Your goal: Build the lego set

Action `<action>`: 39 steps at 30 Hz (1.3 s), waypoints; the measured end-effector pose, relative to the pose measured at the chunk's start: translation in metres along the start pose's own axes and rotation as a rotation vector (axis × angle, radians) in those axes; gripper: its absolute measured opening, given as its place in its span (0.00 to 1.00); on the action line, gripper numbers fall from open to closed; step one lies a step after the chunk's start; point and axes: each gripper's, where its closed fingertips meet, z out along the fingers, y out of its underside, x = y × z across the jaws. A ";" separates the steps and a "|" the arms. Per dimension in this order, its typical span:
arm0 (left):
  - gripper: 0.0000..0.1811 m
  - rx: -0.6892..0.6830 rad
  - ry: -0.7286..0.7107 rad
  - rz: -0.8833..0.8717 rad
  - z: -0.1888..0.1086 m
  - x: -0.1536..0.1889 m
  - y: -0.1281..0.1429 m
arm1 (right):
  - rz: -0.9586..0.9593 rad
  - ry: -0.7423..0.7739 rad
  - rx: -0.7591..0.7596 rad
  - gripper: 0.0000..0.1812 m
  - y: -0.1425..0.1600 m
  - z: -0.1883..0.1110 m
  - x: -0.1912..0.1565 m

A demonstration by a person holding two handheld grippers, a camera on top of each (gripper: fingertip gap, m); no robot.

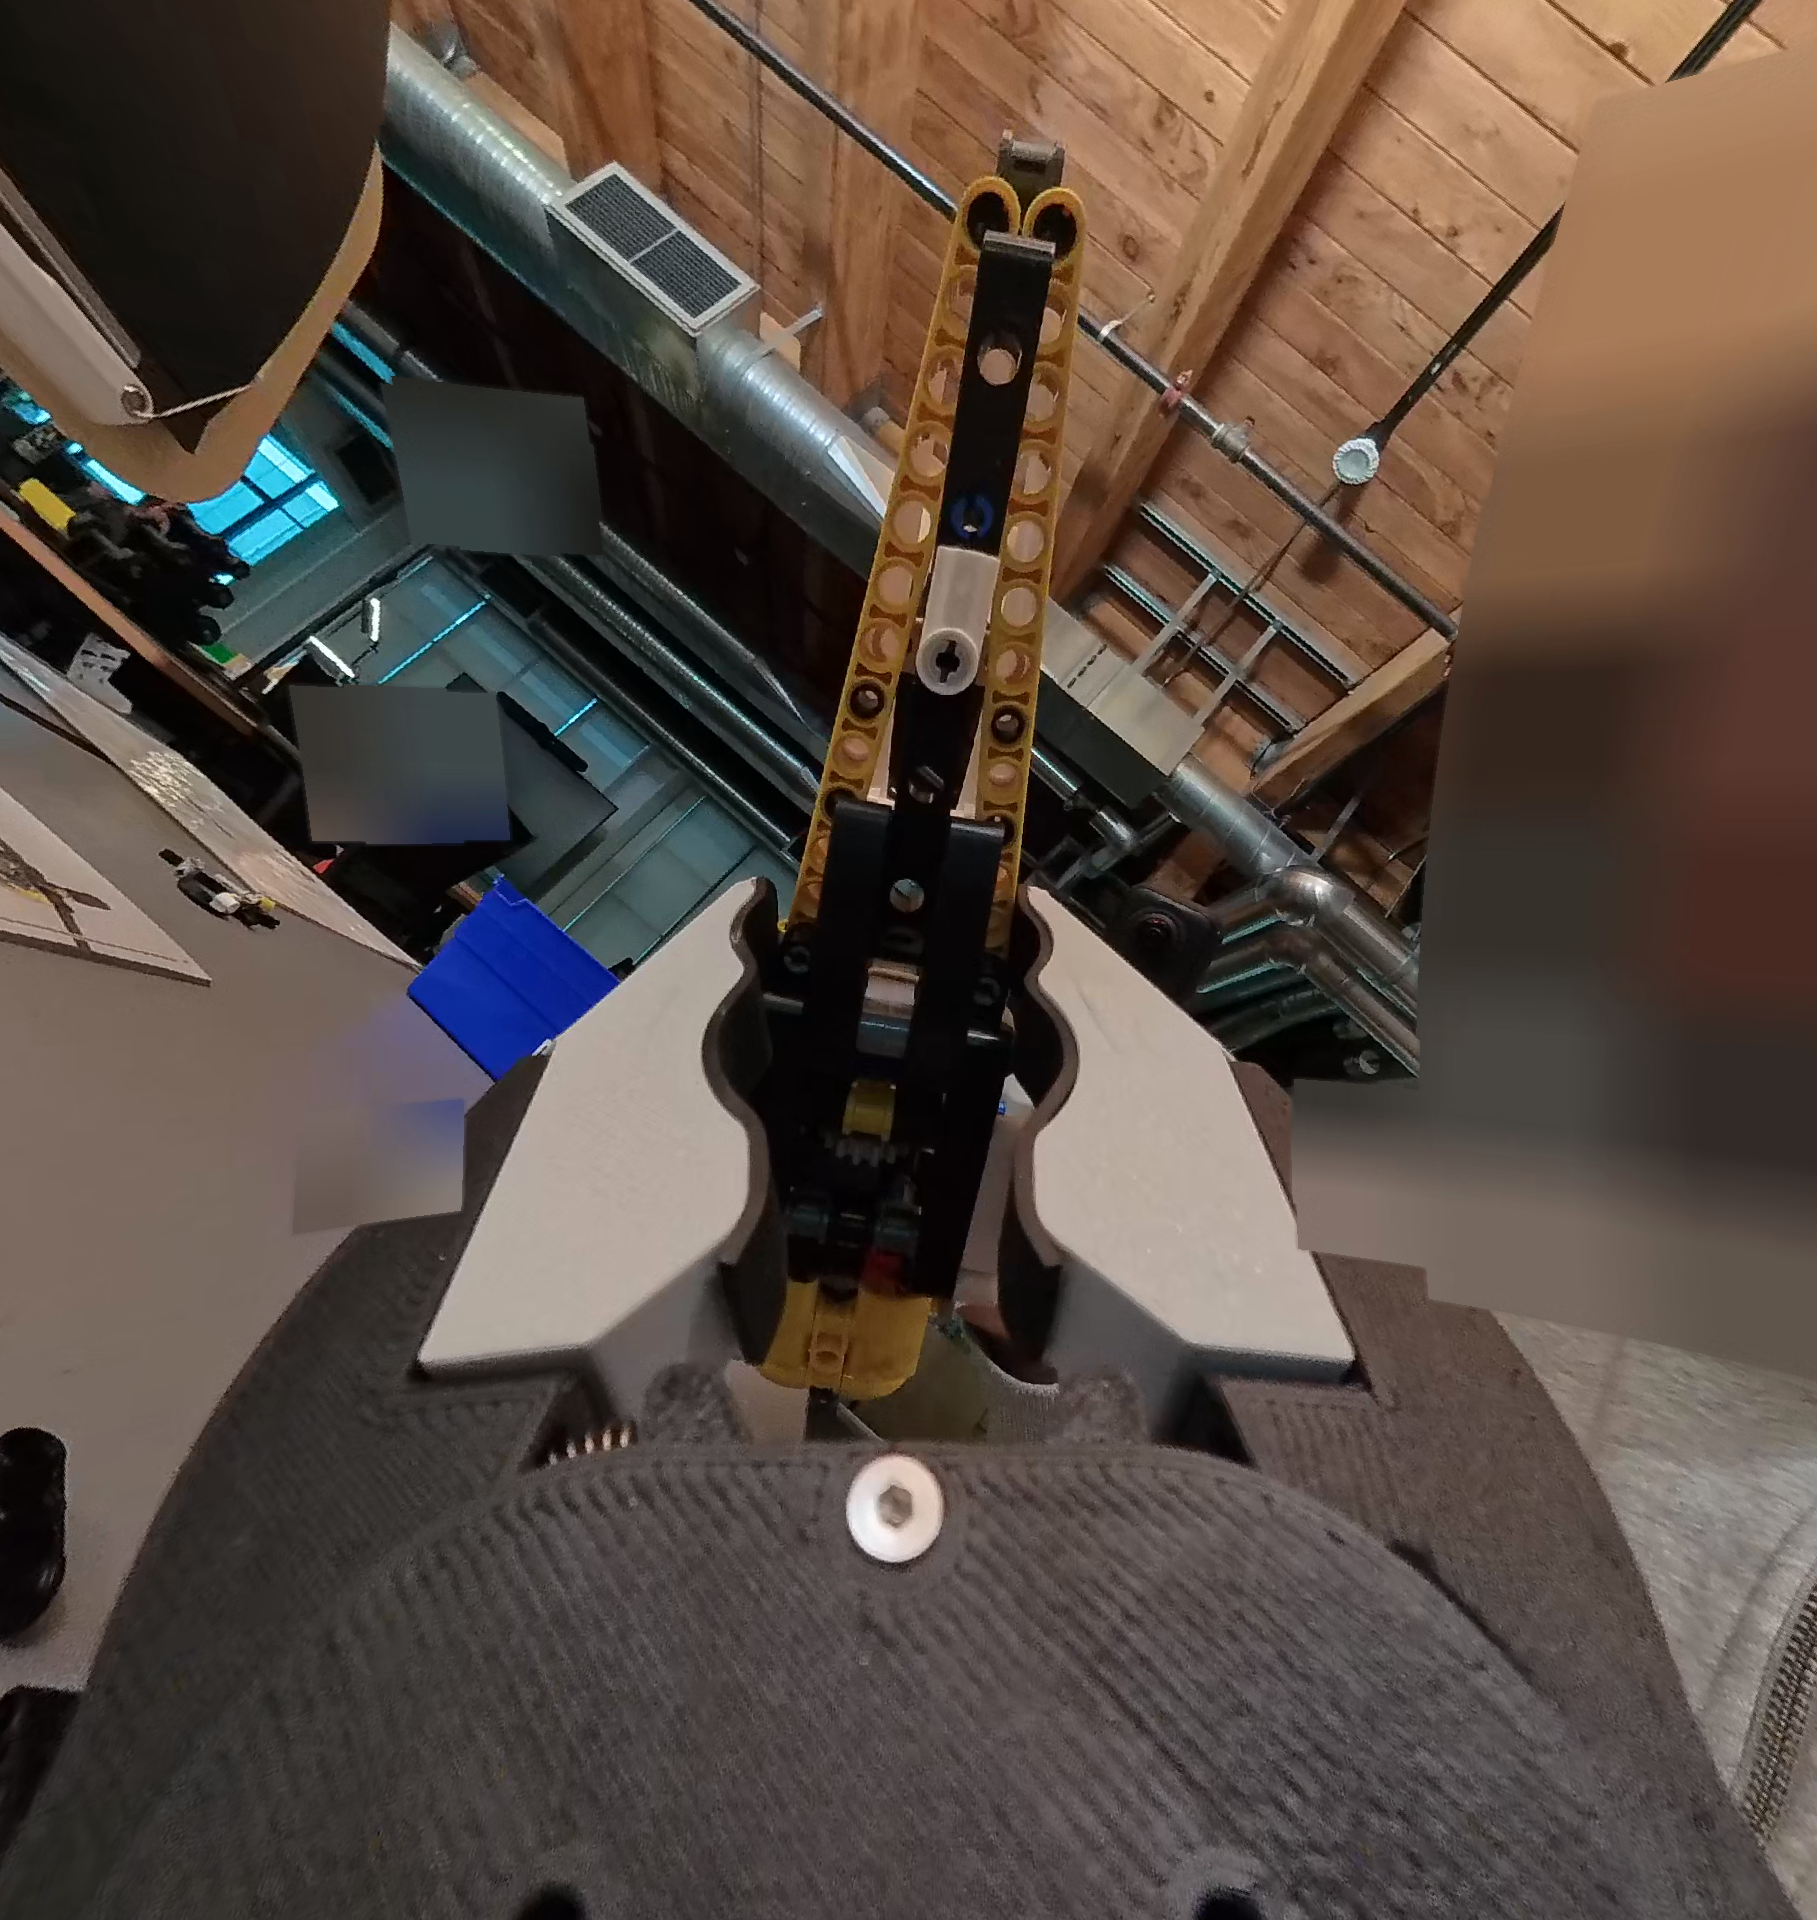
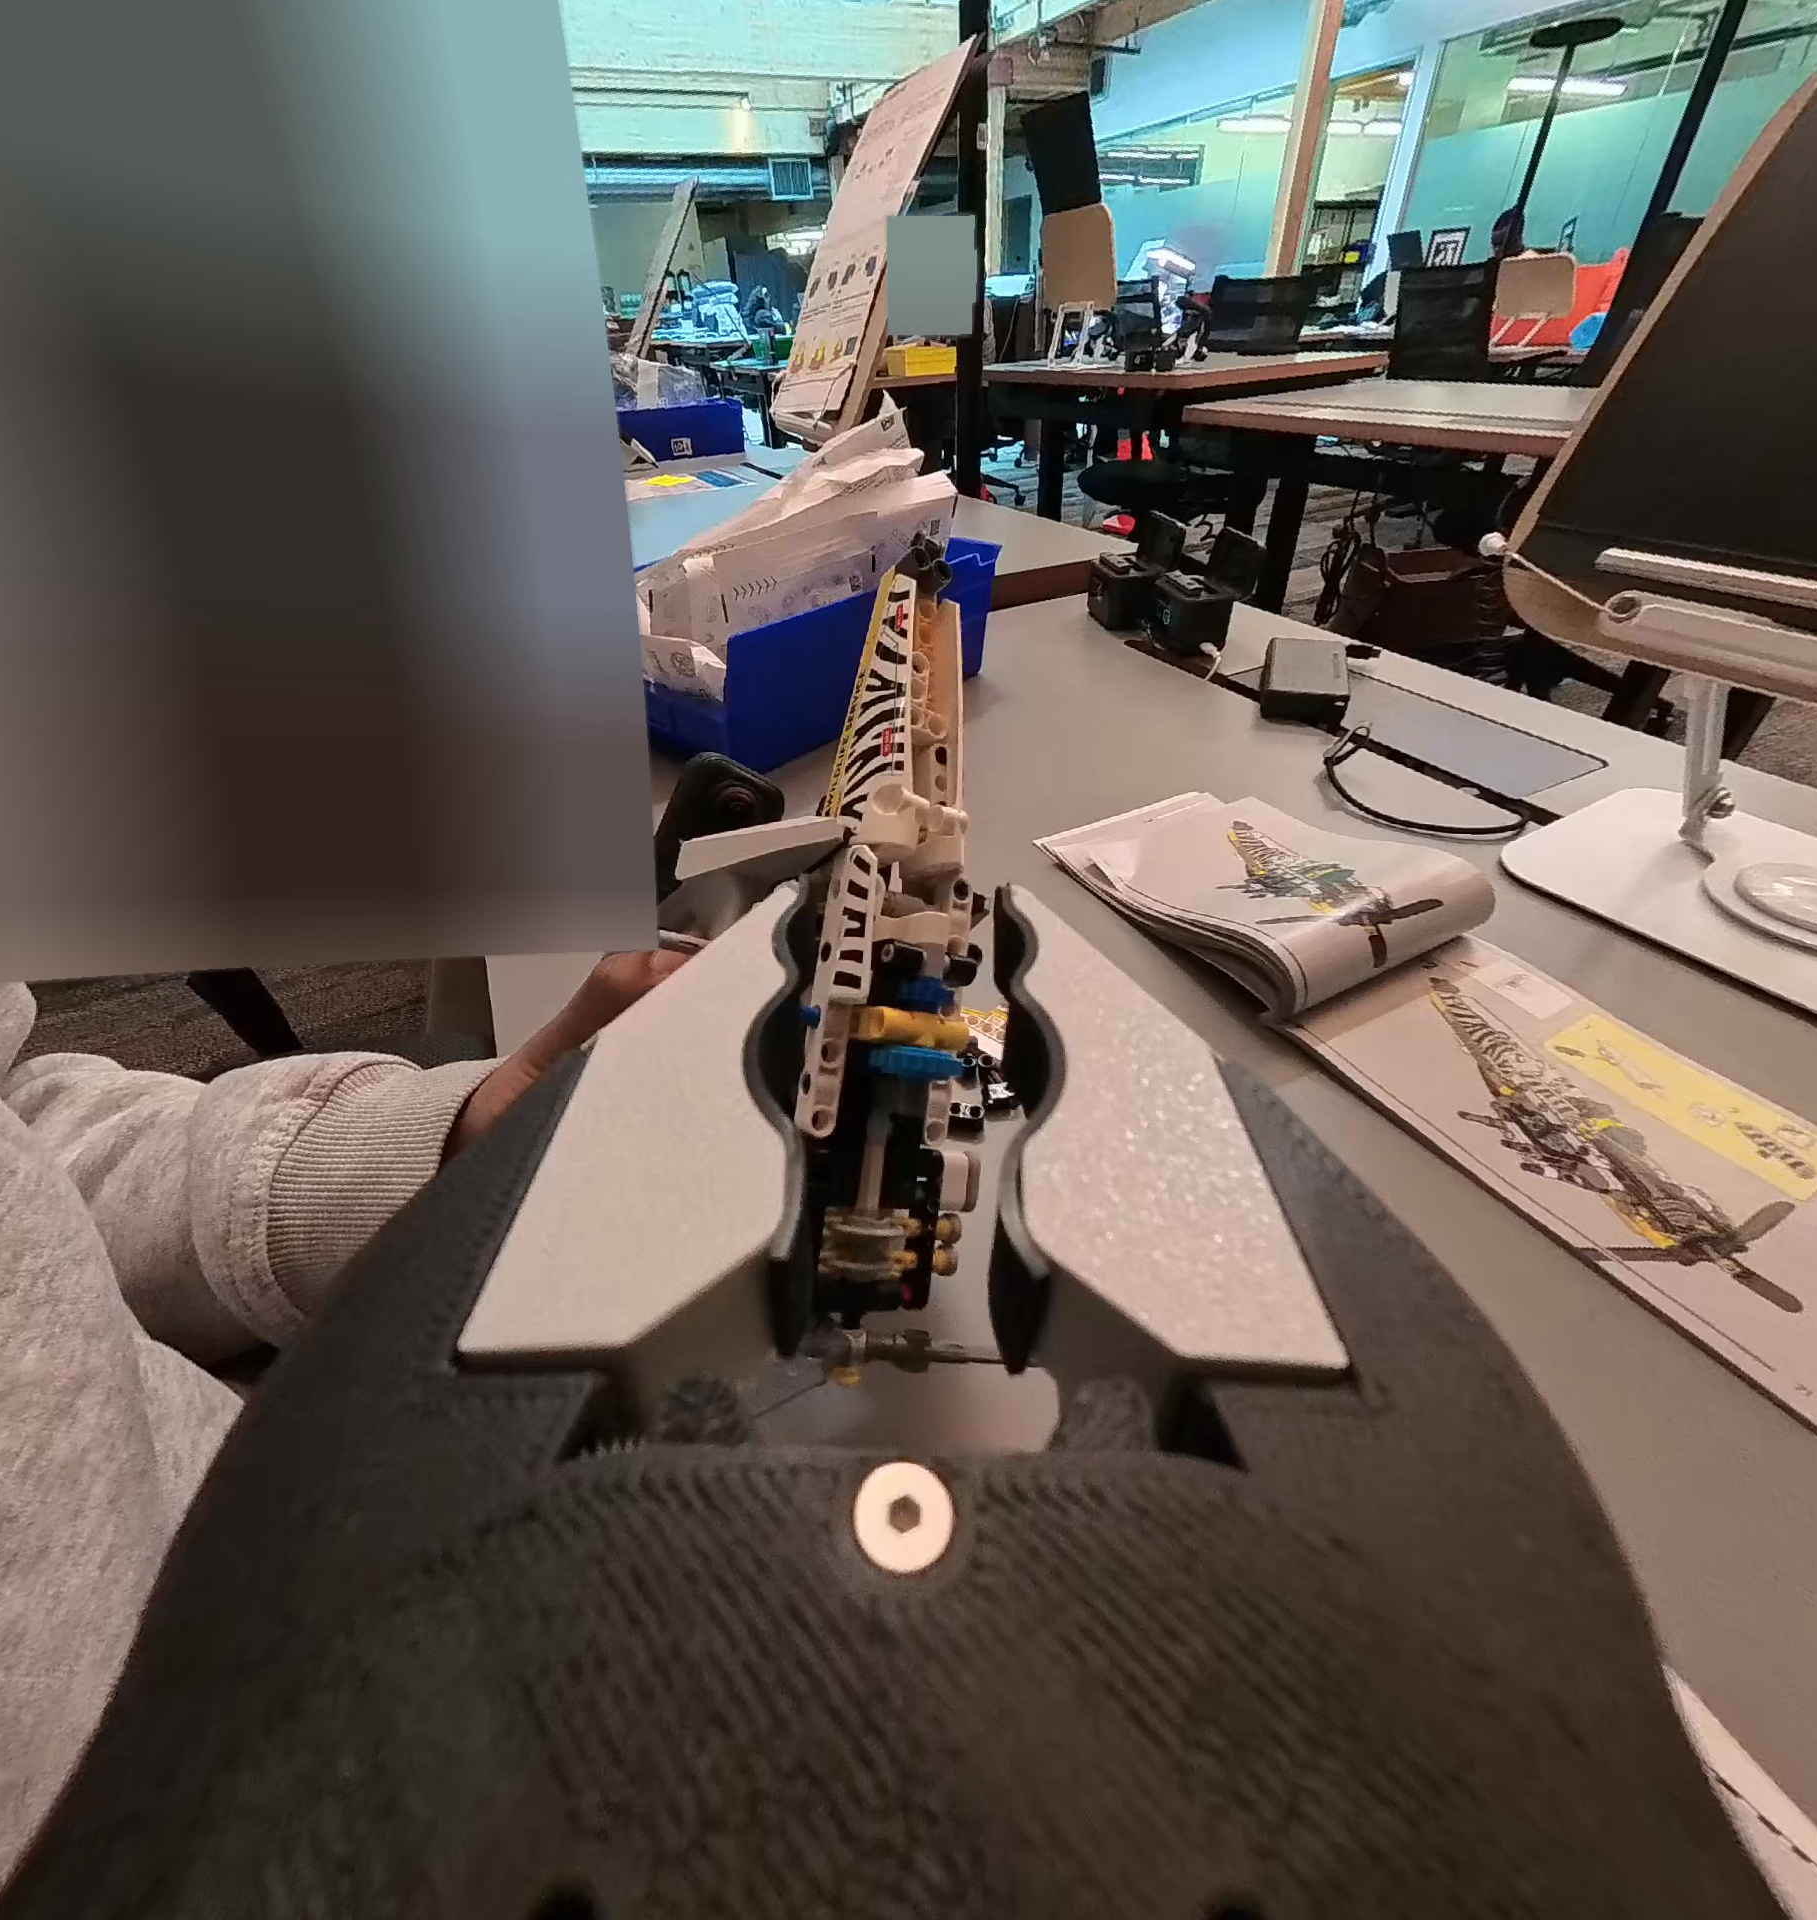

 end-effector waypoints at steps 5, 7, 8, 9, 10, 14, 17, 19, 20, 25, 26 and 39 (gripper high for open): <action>0.22 -0.003 0.004 -0.004 0.000 0.000 0.001 | 0.000 0.002 -0.003 0.18 0.001 -0.001 0.000; 0.22 -0.003 0.005 -0.004 0.000 0.000 0.001 | 0.001 0.001 0.000 0.18 0.000 -0.001 0.000; 0.22 -0.002 0.005 -0.005 0.000 0.000 0.001 | 0.002 0.000 0.000 0.18 0.000 -0.001 0.000; 0.22 -0.002 0.006 -0.006 0.000 0.000 0.001 | 0.003 -0.001 -0.001 0.18 0.000 -0.001 0.000; 0.22 -0.002 0.006 -0.007 0.000 0.000 0.001 | 0.003 -0.003 -0.001 0.18 0.000 -0.001 0.000; 0.22 -0.004 0.008 -0.012 0.001 0.000 0.001 | -0.002 -0.005 -0.004 0.18 0.000 -0.001 -0.002; 0.22 -0.002 0.007 -0.013 0.000 0.000 0.001 | -0.002 -0.006 -0.005 0.18 0.001 0.000 -0.002; 0.22 -0.002 0.007 -0.013 0.000 0.000 0.001 | -0.001 -0.006 -0.004 0.18 0.001 0.000 -0.002; 0.22 -0.002 0.007 -0.013 0.000 0.000 0.001 | -0.001 -0.007 -0.003 0.17 0.000 -0.001 -0.002; 0.22 -0.002 0.010 -0.016 0.000 0.000 0.001 | -0.003 -0.008 -0.002 0.18 0.000 -0.001 -0.003; 0.22 -0.001 0.011 -0.019 0.000 0.000 0.001 | -0.004 -0.008 -0.002 0.18 0.000 -0.001 -0.003; 0.22 -0.001 0.025 -0.035 0.001 0.001 0.001 | 0.196 -0.073 0.018 0.21 -0.002 -0.012 0.009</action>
